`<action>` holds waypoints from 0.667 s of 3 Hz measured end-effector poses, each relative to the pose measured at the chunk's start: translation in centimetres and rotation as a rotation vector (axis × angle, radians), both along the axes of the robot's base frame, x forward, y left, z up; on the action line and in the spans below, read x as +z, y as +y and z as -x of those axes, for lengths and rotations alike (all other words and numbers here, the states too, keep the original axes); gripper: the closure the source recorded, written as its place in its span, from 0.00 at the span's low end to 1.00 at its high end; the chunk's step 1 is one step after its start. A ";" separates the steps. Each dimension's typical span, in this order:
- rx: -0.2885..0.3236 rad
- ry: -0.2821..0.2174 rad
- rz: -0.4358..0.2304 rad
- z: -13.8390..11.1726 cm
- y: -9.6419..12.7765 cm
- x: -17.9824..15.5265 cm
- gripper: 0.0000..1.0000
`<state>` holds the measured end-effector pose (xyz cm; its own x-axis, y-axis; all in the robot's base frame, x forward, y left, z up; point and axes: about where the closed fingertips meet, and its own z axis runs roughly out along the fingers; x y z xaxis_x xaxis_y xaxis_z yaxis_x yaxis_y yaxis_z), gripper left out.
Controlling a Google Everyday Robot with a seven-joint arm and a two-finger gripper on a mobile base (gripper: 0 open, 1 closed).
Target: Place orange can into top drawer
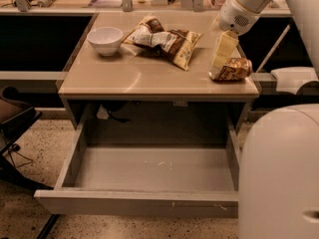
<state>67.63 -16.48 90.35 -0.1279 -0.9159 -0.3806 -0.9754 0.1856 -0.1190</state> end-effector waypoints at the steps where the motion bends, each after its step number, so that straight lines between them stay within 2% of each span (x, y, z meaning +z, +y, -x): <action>1: -0.084 -0.015 -0.038 -2.1 -2.4 -0.9 0.00; 2: -0.149 -0.018 -0.058 -2.8 -5.0 -1.6 0.00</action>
Offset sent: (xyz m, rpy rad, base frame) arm 0.0302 -0.0960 -0.0129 0.0657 0.0284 -0.2153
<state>70.39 -21.50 88.72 -0.2537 -0.8635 -0.4360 -0.9342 0.3355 -0.1210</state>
